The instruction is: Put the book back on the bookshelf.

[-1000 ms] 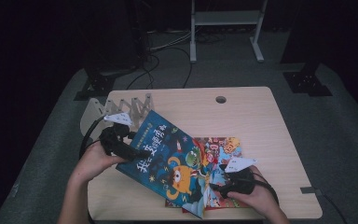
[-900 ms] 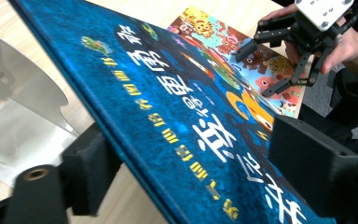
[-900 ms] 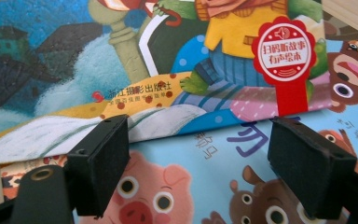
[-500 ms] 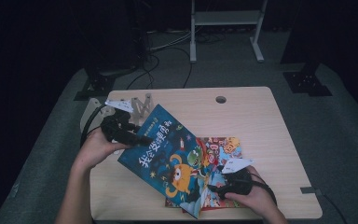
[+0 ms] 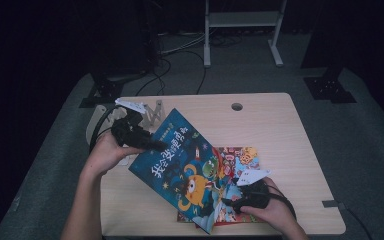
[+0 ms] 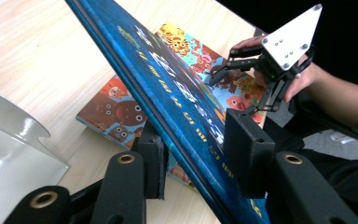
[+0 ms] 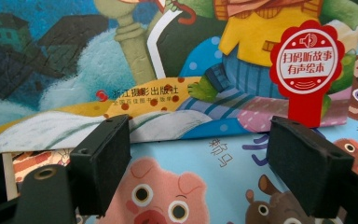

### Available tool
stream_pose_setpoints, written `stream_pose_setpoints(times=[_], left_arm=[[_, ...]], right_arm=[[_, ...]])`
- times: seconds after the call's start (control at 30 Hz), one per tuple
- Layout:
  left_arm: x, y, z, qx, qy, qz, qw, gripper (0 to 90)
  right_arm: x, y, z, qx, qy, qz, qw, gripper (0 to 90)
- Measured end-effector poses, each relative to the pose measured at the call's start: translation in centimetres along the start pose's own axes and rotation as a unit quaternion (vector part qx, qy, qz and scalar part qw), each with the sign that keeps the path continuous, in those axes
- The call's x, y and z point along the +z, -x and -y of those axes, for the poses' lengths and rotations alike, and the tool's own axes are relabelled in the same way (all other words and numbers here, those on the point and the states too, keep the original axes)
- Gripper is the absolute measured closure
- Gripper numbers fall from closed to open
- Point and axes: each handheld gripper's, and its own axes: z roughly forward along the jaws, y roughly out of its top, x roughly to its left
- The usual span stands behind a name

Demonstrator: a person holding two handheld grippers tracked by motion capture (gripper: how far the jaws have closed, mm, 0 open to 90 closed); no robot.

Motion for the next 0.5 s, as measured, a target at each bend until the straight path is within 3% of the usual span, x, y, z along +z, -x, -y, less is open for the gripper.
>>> stream_pose_setpoints(times=[0.27,0.47,0.5], left_arm=[[-0.8,-0.7,-1.4,-0.008,-0.009,-0.001,0.9999,66.1],[-1.5,-0.4,-3.2,0.002,-0.023,-0.016,0.9996,68.8],[-1.6,-0.3,-3.6,0.004,-0.026,-0.020,0.9994,69.5]], right_arm=[[-0.2,0.6,0.2,0.009,0.005,0.008,0.9999,23.4],[-1.1,2.2,0.6,0.032,0.024,0.041,0.9983,25.2],[-1.6,3.1,0.9,0.043,0.035,0.059,0.9967,25.2]])
